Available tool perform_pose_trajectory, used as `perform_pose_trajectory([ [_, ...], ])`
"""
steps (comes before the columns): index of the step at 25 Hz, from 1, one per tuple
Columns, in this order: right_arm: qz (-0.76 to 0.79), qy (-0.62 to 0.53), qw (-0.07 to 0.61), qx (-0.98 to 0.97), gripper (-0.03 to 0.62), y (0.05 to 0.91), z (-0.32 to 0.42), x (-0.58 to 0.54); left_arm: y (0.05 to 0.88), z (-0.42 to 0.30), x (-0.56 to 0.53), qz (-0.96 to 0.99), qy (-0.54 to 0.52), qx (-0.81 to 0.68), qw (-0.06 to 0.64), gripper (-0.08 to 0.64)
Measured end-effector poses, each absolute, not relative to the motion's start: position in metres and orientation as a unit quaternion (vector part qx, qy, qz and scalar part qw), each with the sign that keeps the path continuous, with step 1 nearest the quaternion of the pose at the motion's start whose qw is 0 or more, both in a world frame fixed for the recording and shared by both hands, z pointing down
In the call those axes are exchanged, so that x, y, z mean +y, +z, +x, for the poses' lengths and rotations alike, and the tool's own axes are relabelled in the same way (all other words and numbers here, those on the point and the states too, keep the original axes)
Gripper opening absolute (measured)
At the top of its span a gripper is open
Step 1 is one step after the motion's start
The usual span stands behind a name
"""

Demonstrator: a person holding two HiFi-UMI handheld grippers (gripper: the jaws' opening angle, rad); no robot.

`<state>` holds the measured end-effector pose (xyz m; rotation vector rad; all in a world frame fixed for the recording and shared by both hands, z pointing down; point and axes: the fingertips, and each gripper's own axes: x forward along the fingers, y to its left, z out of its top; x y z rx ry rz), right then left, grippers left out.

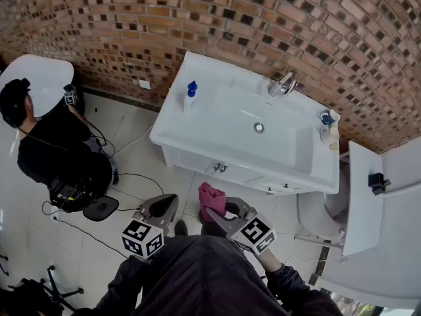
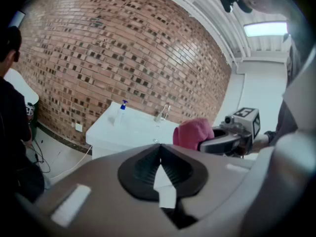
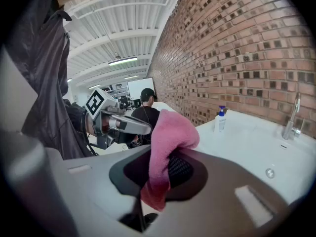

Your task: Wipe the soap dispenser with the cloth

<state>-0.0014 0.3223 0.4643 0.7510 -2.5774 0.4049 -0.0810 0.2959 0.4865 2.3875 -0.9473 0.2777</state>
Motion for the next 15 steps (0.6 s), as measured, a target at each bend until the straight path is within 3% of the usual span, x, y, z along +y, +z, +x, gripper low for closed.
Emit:
perform_pose_trajectory([
  [12, 0.217, 0.103, 0.220, -0.945, 0.058, 0.462, 0.030, 0.120, 0.483, -0.035, 0.124, 0.870, 0.103, -0.409, 0.256, 0.002],
  [15, 0.201, 0.075, 0.239, -0.947, 0.057, 0.459, 0.031, 0.068, 0.488, -0.026, 0.086, 0.857, 0.120, -0.434, 0.252, 0.035],
])
